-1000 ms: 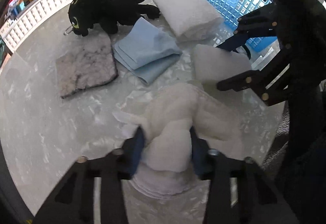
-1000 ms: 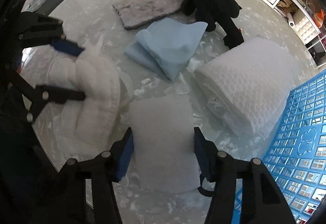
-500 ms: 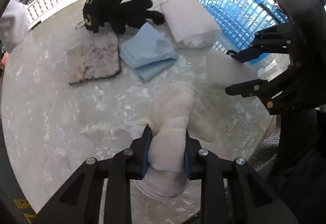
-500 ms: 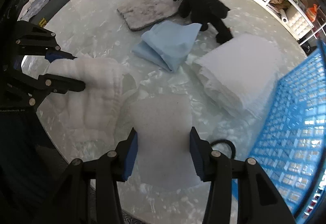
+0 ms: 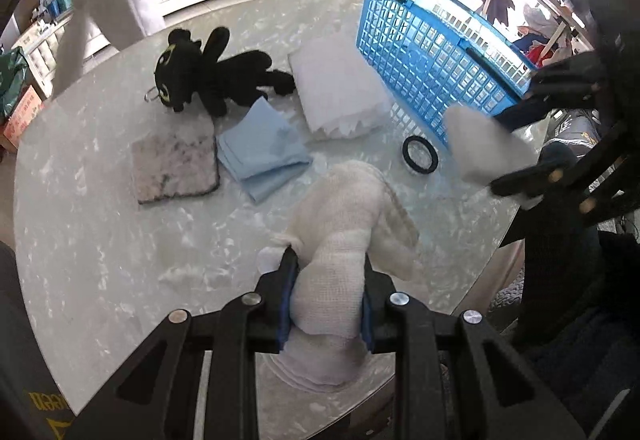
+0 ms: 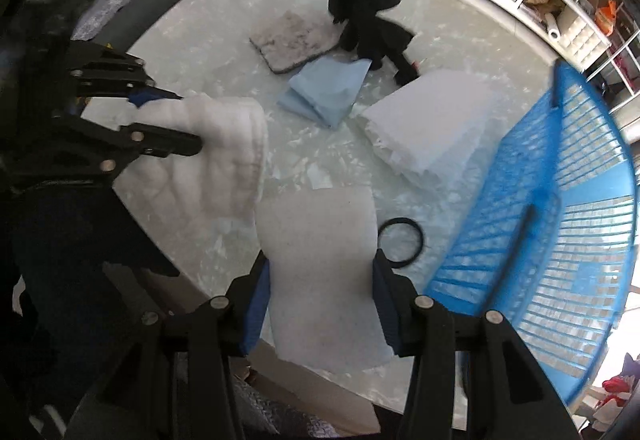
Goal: Organize soft objects
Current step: 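Grasp the white quilted towel with the left gripper while the right gripper grasps the thin white cloth, then carry the thin white cloth into the blue basket and open the right gripper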
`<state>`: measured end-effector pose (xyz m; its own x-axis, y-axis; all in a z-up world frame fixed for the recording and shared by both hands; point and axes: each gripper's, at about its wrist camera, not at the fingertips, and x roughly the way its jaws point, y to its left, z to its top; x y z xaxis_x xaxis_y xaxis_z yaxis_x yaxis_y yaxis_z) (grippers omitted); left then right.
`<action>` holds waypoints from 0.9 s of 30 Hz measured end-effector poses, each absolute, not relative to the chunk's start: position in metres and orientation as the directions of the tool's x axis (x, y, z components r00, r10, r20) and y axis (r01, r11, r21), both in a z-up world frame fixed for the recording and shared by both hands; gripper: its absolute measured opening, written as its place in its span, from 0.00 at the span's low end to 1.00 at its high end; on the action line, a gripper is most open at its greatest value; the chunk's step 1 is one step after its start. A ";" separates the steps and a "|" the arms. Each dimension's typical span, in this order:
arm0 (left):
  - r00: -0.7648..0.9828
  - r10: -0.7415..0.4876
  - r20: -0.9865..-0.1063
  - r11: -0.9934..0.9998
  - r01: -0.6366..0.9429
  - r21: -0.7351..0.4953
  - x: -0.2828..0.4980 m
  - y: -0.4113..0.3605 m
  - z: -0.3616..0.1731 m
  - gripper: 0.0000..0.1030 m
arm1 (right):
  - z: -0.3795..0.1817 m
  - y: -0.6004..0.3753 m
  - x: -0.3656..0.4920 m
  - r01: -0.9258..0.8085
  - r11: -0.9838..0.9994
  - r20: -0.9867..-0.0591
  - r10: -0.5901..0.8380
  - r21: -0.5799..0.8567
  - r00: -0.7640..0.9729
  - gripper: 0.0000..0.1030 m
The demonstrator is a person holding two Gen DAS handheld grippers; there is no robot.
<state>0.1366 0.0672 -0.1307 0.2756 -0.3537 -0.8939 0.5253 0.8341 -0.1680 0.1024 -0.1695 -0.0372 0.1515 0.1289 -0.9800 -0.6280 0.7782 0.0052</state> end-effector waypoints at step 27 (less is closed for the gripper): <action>0.217 -0.316 -0.924 0.828 0.539 -0.156 0.162 0.043 -0.147 0.24 | -0.062 -0.267 0.186 -0.360 0.925 -0.979 -0.054 -0.123 0.197 0.47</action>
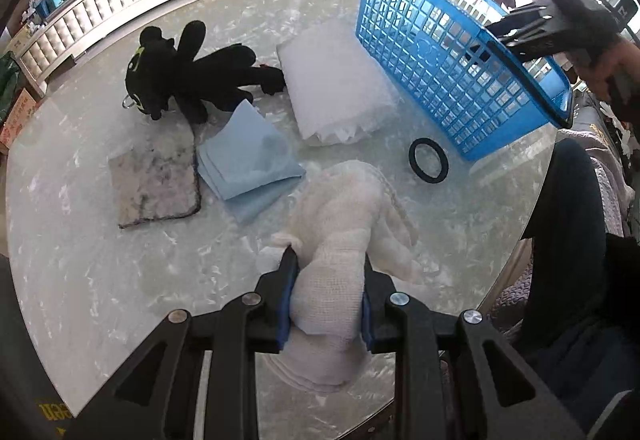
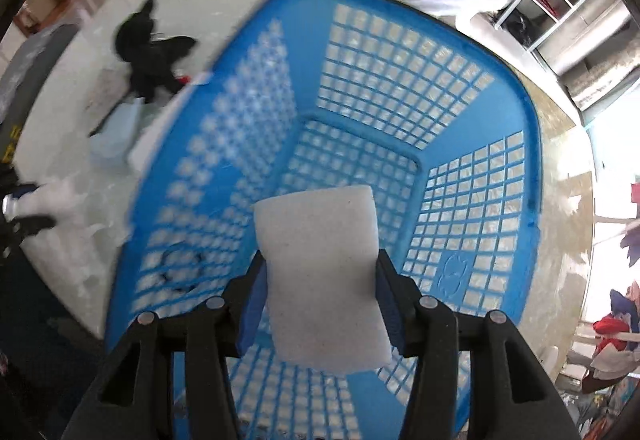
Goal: Organize soft objects
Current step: 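Carry the thin white cloth into the blue basket and open the right gripper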
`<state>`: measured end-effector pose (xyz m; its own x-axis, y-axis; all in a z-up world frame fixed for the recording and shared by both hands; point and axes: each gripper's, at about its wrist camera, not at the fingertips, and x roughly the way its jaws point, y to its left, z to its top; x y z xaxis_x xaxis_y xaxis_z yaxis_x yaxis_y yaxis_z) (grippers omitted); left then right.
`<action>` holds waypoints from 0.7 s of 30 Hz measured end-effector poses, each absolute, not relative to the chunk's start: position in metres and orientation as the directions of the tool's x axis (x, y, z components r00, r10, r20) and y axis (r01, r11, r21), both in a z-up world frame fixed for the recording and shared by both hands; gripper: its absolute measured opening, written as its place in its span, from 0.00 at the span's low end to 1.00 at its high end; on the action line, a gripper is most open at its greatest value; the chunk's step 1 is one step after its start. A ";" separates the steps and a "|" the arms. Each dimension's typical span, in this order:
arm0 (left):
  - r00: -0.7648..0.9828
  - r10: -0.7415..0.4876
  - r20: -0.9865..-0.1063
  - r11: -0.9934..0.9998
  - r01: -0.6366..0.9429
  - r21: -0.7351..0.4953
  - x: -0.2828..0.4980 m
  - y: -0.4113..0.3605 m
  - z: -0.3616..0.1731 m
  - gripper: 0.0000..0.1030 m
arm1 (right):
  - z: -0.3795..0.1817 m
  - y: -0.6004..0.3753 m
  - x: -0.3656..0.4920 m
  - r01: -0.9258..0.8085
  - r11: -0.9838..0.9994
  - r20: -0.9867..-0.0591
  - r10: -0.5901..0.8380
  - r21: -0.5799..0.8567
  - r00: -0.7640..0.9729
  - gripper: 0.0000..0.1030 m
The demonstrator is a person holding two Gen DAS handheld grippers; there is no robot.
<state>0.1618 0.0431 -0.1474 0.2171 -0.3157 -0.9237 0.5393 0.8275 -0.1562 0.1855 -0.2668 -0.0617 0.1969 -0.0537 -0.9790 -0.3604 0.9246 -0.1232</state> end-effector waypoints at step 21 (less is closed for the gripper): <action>0.240 -0.338 -0.910 0.861 0.469 -0.196 0.154 0.070 -0.134 0.24 | -0.074 -0.260 0.185 -0.388 0.914 -0.982 -0.052 -0.120 0.182 0.88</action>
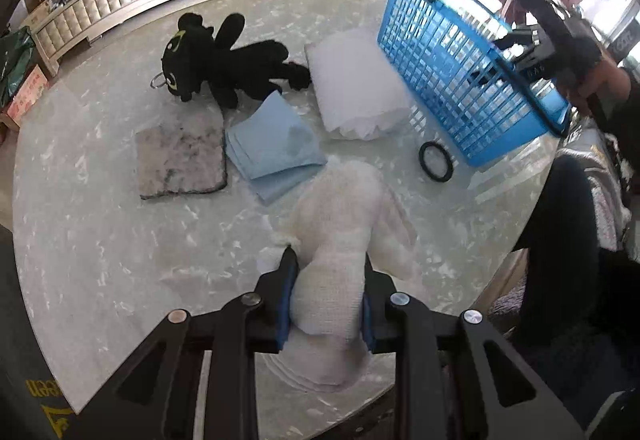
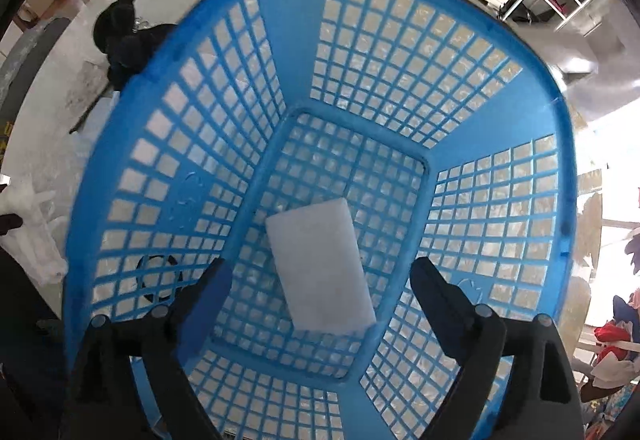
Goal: Organize soft objects
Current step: 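Carry the thin white cloth into the blue basket and open the right gripper, then carry the white quilted towel over the basket and release it with the left gripper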
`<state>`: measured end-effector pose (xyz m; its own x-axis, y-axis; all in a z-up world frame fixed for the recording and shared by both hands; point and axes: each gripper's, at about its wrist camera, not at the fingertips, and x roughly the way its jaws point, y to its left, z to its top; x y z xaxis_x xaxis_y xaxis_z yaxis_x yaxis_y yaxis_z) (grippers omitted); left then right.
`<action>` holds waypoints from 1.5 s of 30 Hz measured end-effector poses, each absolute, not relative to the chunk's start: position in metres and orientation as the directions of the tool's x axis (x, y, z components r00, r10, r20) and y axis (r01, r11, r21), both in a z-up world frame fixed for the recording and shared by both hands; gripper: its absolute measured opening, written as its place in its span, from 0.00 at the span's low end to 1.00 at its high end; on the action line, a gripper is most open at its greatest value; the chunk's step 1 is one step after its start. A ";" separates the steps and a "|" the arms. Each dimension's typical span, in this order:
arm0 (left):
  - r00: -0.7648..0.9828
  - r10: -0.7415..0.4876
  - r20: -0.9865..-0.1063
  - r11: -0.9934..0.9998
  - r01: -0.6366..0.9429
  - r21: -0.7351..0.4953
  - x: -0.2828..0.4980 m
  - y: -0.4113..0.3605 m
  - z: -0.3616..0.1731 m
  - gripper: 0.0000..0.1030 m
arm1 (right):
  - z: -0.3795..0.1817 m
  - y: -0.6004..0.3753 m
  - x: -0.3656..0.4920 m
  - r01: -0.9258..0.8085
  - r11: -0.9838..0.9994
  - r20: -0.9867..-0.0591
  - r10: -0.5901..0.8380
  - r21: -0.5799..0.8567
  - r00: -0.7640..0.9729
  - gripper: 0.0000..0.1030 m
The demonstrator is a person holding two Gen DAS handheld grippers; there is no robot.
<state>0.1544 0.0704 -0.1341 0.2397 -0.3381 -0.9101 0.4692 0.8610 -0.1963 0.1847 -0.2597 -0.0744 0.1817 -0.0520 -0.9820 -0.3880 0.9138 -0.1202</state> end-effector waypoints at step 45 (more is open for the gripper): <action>0.253 -0.226 -0.941 0.739 0.674 0.004 0.270 -0.201 -0.088 0.25 | -0.035 -0.360 0.100 -0.272 0.962 -0.873 0.125 -0.009 0.471 1.00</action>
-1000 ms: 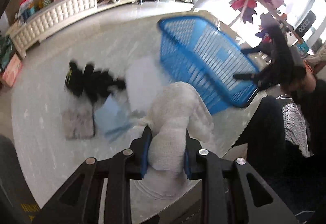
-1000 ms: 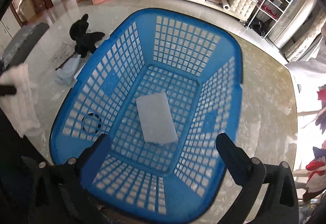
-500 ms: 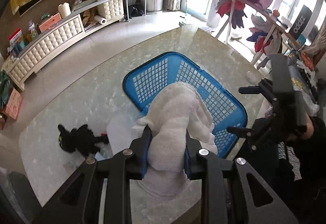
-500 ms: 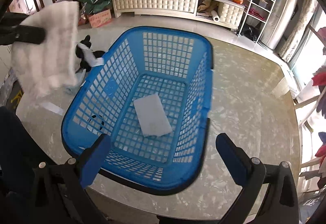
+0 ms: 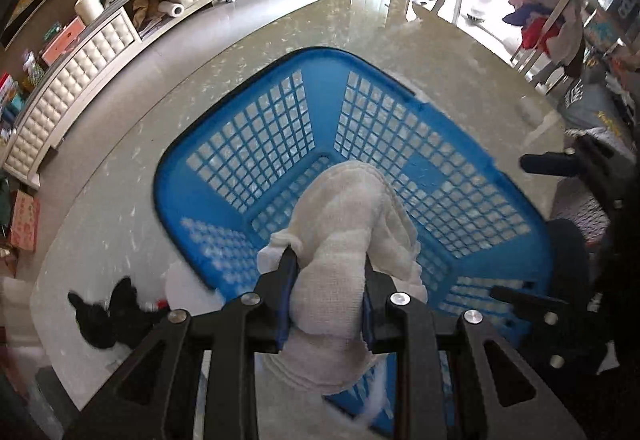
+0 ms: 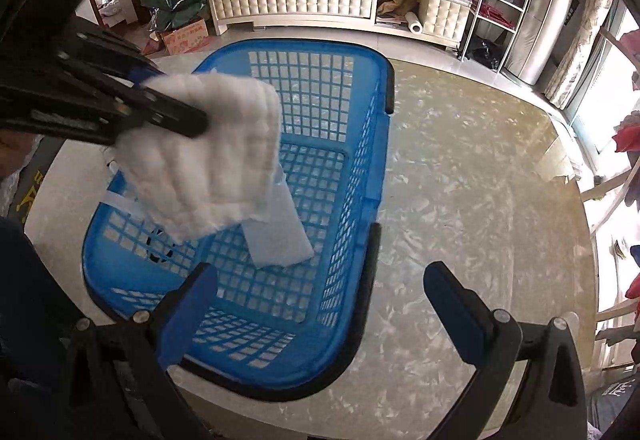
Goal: Organize soft objects
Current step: 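Carry the white quilted towel over the basket and release it with the left gripper, then move both grippers back over the remaining items on the table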
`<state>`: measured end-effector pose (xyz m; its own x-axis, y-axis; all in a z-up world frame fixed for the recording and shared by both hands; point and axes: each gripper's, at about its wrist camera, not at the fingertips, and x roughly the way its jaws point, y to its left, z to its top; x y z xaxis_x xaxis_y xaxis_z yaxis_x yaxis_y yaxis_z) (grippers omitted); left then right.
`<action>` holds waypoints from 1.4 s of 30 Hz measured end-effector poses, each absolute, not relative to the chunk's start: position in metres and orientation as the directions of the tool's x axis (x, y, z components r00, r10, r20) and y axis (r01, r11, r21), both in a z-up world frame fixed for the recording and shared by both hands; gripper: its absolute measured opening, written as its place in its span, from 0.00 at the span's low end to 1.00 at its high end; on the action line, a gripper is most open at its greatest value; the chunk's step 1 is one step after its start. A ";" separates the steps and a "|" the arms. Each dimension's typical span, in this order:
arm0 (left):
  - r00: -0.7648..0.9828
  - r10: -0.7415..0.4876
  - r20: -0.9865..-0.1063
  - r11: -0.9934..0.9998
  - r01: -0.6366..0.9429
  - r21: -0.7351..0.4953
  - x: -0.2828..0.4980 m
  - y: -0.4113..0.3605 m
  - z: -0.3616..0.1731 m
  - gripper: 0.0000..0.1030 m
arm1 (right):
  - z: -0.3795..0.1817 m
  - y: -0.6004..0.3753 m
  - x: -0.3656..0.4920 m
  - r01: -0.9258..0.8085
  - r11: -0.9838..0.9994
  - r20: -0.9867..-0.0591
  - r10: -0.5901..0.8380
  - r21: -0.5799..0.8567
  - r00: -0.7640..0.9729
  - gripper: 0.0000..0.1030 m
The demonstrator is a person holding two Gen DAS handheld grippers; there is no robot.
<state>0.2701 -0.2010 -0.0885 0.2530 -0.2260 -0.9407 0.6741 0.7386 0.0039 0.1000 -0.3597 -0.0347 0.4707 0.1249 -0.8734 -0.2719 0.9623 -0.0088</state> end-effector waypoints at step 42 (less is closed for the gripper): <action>0.430 -0.192 -0.882 0.657 0.724 0.210 0.233 -0.206 -0.061 0.80 | -0.029 -0.374 0.106 -0.168 0.985 -0.876 0.105 0.028 0.470 1.00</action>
<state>0.2335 -0.2059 -0.0607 0.4298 -0.1915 -0.8824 0.7240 0.6570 0.2100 0.1063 -0.3737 -0.0293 0.4703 0.1046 -0.8763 -0.1679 0.9854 0.0276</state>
